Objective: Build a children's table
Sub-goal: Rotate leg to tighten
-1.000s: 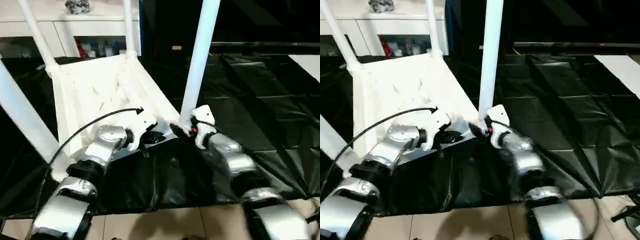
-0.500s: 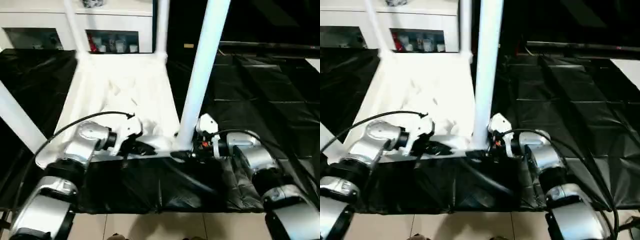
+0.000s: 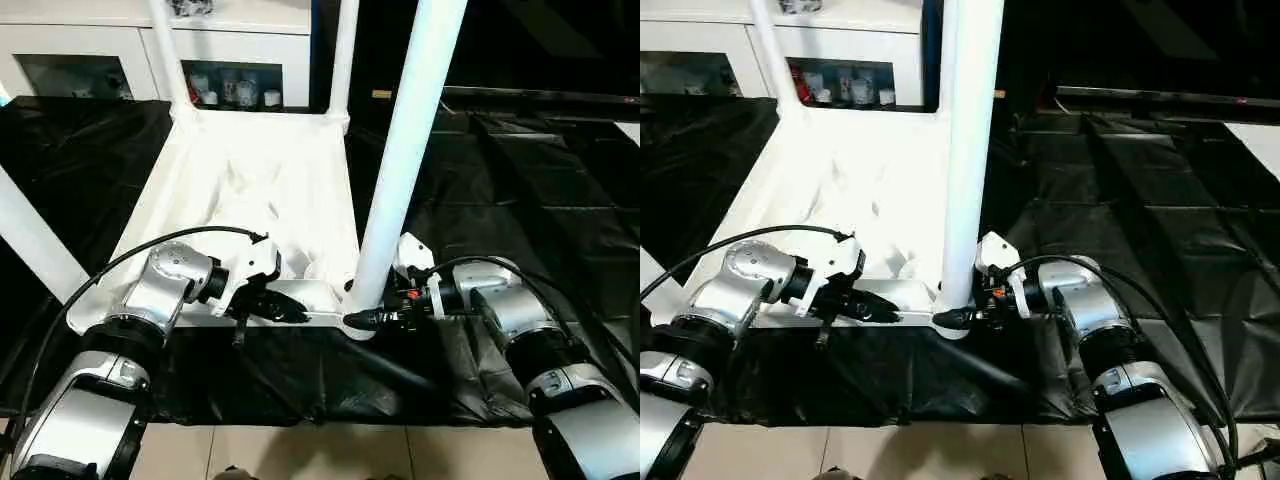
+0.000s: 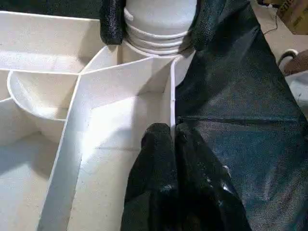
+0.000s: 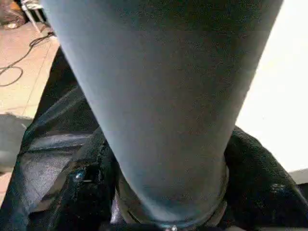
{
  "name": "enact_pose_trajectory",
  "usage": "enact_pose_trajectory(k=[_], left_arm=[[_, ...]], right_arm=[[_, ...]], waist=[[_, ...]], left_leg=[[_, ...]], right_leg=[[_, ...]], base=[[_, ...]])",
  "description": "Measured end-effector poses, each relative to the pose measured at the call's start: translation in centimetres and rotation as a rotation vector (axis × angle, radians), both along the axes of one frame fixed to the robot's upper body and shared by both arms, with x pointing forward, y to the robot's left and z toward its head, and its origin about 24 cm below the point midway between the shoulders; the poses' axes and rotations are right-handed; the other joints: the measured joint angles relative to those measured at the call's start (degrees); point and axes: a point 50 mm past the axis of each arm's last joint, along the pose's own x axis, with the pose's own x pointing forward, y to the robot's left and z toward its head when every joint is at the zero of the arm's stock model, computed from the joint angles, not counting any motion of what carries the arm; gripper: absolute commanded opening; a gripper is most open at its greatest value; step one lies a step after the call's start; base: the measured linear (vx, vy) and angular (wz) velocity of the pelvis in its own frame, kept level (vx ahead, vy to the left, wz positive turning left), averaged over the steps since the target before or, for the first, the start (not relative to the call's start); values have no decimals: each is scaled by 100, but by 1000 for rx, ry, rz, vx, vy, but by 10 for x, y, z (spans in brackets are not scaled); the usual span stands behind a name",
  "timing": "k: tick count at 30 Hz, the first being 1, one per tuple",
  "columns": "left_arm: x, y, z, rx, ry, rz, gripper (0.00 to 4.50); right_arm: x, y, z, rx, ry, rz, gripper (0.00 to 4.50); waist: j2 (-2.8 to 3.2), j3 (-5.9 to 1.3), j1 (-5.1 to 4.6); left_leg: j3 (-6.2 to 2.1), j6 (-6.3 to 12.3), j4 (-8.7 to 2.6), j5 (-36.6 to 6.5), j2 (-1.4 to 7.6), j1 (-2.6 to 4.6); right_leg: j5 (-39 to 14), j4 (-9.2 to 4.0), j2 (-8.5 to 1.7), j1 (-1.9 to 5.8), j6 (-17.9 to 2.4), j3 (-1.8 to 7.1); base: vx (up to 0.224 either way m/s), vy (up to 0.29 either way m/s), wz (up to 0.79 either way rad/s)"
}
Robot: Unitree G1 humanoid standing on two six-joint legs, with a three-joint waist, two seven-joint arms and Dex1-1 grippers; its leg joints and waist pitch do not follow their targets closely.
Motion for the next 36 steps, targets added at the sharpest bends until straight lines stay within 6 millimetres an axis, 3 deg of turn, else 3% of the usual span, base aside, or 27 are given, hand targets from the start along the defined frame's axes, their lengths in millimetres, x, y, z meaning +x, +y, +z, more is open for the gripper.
enact_pose_trajectory(k=[4, 10, 15, 17, 18, 24, 26, 31, 36], left_arm=[[8, -1, -2, 13, -47, 128, 0], [19, -31, -8, -19, -108, 347, 0], [18, -46, -12, -29, -144, 433, 0], [18, -47, -12, -30, -147, 437, 0], [17, -47, -12, -30, -149, 435, 0], [17, -47, -10, -28, -166, 419, 0], [16, -45, -9, -26, -171, 396, 0], [12, -29, -4, -24, -144, 276, 0], [7, -19, -2, -29, -111, 192, 0]], right_arm=[[6, 6, -7, 25, -47, -217, 268], [23, 14, -17, 56, -91, -704, 266], [28, 26, -20, 74, -82, -928, 266], [28, 28, -19, 75, -101, -941, 266], [27, 28, -20, 80, -108, -943, 322], [26, 26, -18, 101, -114, -914, 366], [25, 20, -17, 89, -120, -827, 387], [18, 2, -9, 49, -126, -526, 387], [12, -7, -4, 35, -88, -349, 387]], waist=[[-36, -9, -43], [-71, -6, -260], [-59, -22, -297], [-45, -31, -298], [-43, -33, -296], [-44, -32, -282], [-46, -31, -282], [-45, -30, -269], [-48, -25, -219]], left_leg=[[1, -7, -4, 3, 3, 52], [-15, -13, -2, 6, -6, 71], [-12, -13, -21, 5, -11, 74], [-10, -14, -40, 5, -15, 78], [-9, -14, -47, 5, -15, 79], [1, -14, -65, 5, -15, 69], [2, -14, -66, 5, -15, 63], [3, -13, -75, 5, -8, 33], [4, -11, -72, 6, 0, 31]], right_leg=[[-2, 5, 2, 25, 6, 1], [-4, -16, -1, 30, 9, 6], [-5, -14, -1, 43, 11, 11], [-8, -18, -1, 43, 16, 11], [-9, -19, -1, 42, 17, 11], [-10, -20, 1, 28, 19, 7], [-9, -21, 1, 23, 17, 7], [-5, -18, 5, -4, 3, -2], [-10, -19, 6, -9, -4, -11]], base=[[0, 0, 0], [0, 0, 0], [0, 0, 0], [0, 0, 0], [0, 0, 0], [0, 0, 0], [0, 0, 0], [0, 0, 0], [0, 0, 0]])
